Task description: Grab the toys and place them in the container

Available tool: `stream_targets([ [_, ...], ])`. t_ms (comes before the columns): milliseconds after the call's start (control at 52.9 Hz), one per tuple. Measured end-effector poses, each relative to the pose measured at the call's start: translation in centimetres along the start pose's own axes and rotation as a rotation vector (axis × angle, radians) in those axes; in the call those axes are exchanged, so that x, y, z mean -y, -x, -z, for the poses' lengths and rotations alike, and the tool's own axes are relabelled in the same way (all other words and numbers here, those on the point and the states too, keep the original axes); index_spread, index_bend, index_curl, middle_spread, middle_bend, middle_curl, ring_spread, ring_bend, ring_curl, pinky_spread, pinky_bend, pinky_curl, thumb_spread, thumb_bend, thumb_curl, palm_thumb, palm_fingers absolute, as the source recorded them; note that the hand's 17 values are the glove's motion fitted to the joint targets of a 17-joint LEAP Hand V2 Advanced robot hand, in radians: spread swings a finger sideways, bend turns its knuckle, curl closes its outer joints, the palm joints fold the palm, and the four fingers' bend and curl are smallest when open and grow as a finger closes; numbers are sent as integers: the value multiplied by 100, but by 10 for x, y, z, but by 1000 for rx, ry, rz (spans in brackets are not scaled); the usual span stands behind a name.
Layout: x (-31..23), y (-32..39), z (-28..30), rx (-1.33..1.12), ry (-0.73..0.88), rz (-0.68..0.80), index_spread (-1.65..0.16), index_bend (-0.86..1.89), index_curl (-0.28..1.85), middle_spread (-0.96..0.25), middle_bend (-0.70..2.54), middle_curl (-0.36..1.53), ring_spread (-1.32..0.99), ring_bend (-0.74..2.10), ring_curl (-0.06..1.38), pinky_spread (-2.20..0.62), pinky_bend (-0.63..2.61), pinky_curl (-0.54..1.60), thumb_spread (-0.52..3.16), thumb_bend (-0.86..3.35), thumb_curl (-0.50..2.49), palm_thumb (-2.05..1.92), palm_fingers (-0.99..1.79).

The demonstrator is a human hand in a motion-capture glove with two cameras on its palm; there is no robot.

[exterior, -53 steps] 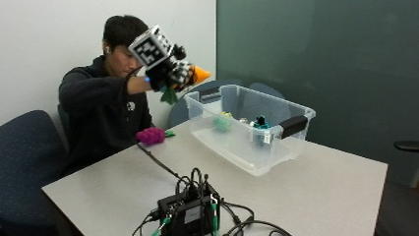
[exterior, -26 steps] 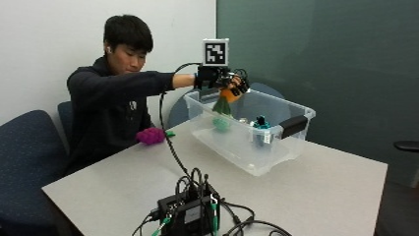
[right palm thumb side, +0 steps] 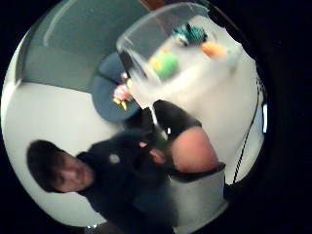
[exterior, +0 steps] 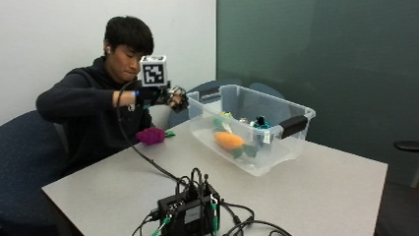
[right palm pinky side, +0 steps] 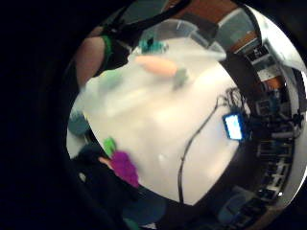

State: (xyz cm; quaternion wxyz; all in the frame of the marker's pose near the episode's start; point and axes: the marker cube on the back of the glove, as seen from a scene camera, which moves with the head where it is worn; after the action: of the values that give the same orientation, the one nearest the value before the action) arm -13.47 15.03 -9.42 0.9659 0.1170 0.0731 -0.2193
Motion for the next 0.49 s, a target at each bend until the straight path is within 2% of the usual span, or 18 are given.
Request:
stream_targets([
  [76,-33,9,-44,-26,90,-55,-18,15,40,-8,36,53,-17,71,29,-5,85,34,132,-3,31,4,11],
  [113,-48,21,-67,14,134,-49,-17,15,39,-8,37,53,-17,71,29,-5,87,35,131,-3,30,2,11],
  [189,-63,38,-105,139,176,-158,-16,13,38,-7,34,52,-17,74,30,-4,92,36,129,-3,29,-2,11],
  [246,-70,48,-124,179,188,-175,-16,13,37,-6,32,51,-16,75,30,-4,95,37,128,-3,29,-2,10],
  [416,-72,59,-146,139,116,-107,-15,6,30,-5,31,50,-20,96,34,-13,113,40,123,-2,30,0,25],
  [491,-68,61,-144,103,39,-87,-17,1,23,-7,41,52,-23,112,38,-22,119,41,120,-1,31,3,47],
])
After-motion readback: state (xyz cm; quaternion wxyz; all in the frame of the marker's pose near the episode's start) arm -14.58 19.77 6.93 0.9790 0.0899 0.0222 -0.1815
